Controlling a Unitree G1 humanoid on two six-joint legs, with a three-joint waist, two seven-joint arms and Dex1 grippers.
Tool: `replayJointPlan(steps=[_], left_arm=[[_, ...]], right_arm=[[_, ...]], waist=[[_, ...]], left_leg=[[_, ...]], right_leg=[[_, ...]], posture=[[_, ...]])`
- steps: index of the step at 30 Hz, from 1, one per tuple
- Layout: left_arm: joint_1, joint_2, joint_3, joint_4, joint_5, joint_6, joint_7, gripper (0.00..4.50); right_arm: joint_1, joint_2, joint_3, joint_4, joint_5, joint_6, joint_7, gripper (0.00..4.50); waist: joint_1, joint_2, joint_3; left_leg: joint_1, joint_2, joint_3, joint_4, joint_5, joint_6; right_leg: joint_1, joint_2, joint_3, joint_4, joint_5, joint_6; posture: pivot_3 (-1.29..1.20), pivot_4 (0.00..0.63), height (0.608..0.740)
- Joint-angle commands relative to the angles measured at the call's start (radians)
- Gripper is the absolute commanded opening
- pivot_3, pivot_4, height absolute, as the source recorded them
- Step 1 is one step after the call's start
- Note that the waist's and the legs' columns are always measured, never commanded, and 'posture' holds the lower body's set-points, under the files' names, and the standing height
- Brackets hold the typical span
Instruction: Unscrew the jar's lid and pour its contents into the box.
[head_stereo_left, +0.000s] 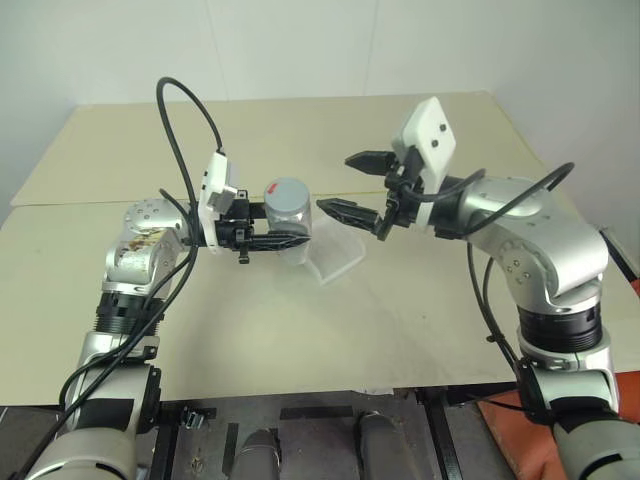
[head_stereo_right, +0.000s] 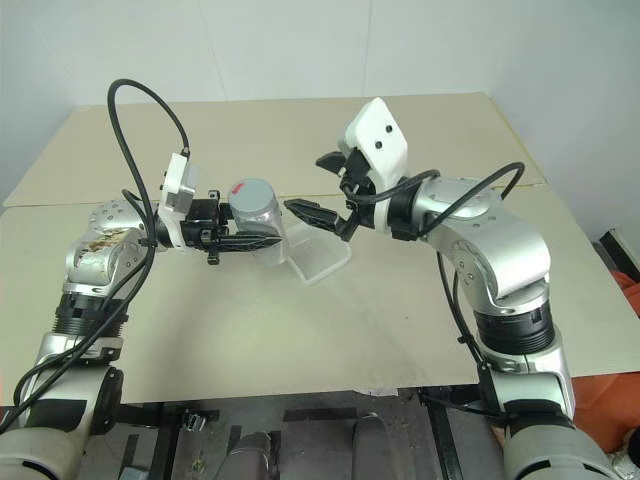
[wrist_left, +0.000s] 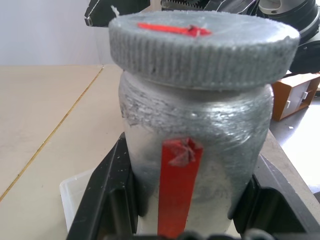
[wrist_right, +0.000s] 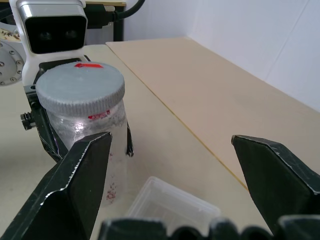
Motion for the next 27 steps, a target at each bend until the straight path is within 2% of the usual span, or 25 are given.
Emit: replayJointPlan(steps=[1, 9, 27], left_arm=[[-0.020, -0.001, 0.007, 0.005, -0.003, -0.009, 0.007, 1.92], [-0.038, -0.025, -0.007, 0.034, 0.004, -0.017, 0.008, 1.92], [-0.035, -0.031, -0.007, 0.022, 0.003, -0.019, 0.009, 1.92]], right_arm=[[0.014, -0.036, -0.058, -0.092, 0.074, 0.012, 0.052, 4.46], [-0.025, 0.020, -0.032, -0.130, 0.133, 0.054, -0.006, 4.46], [-0.113, 0.150, 0.087, -0.026, 0.022, 0.010, -0.066, 4.46]], waist=[[0.001, 0.000, 0.000], [-0.001, 0.000, 0.000], [-0.002, 0.000, 0.000]], left_leg=[[0.000, 0.000, 0.000, 0.000, 0.000, 0.000], [0.000, 0.000, 0.000, 0.000, 0.000, 0.000], [0.000, 0.000, 0.000, 0.000, 0.000, 0.000]], right_leg=[[0.000, 0.000, 0.000, 0.000, 0.000, 0.000], [0.000, 0.000, 0.000, 0.000, 0.000, 0.000], [0.000, 0.000, 0.000, 0.001, 0.000, 0.000]], posture=[[0.00, 0.150, 0.740], [0.00, 0.150, 0.740], [0.00, 0.150, 0.740]])
